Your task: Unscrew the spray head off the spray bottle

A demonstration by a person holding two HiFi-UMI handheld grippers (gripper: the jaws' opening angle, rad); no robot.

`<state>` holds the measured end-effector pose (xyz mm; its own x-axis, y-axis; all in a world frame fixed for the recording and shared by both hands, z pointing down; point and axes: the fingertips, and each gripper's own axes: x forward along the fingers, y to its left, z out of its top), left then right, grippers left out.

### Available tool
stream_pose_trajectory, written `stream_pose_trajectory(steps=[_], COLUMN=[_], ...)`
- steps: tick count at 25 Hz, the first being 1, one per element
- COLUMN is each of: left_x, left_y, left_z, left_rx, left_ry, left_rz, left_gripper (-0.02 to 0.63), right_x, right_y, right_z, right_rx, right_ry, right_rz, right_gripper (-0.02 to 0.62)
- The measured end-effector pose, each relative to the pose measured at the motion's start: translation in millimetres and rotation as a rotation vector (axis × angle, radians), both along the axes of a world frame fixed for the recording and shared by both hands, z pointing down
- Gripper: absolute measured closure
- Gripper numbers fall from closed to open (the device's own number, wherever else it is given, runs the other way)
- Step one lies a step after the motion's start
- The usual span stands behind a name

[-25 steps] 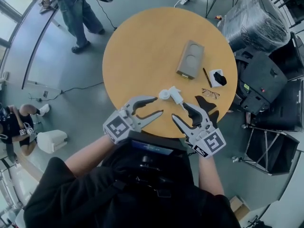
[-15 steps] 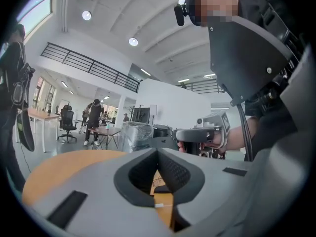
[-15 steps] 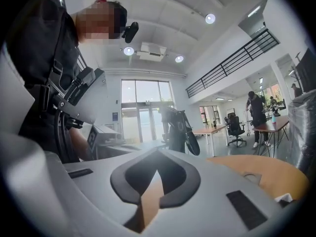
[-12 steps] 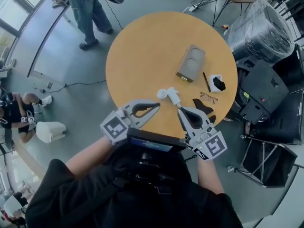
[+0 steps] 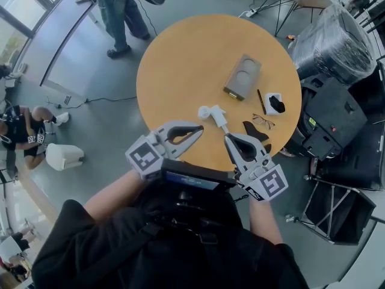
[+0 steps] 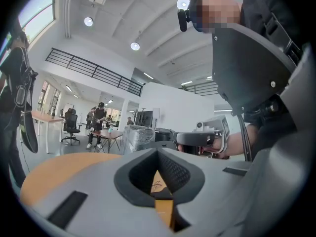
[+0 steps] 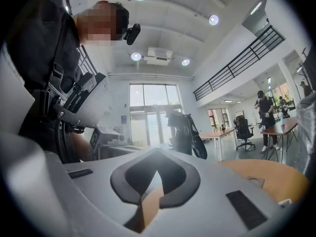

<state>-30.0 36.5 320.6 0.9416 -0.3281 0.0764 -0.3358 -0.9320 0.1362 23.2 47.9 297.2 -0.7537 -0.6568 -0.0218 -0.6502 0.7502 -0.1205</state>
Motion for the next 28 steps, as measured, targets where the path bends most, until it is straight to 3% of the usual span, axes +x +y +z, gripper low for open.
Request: stream_pose_trajectory(steps=[28], left_x=[-8.1], left_y=[8.3], left_z=[-0.8], left_rx=[0.005], left_ry=[-0.012], left_rz=[0.024], left_gripper=[0.599], right_x=[-16.1], right_y=[4.3], right_z=[-3.4], right_rx=[-0.002], right_ry=[0.020], right_rz=[-0.027], right_gripper=[0.595])
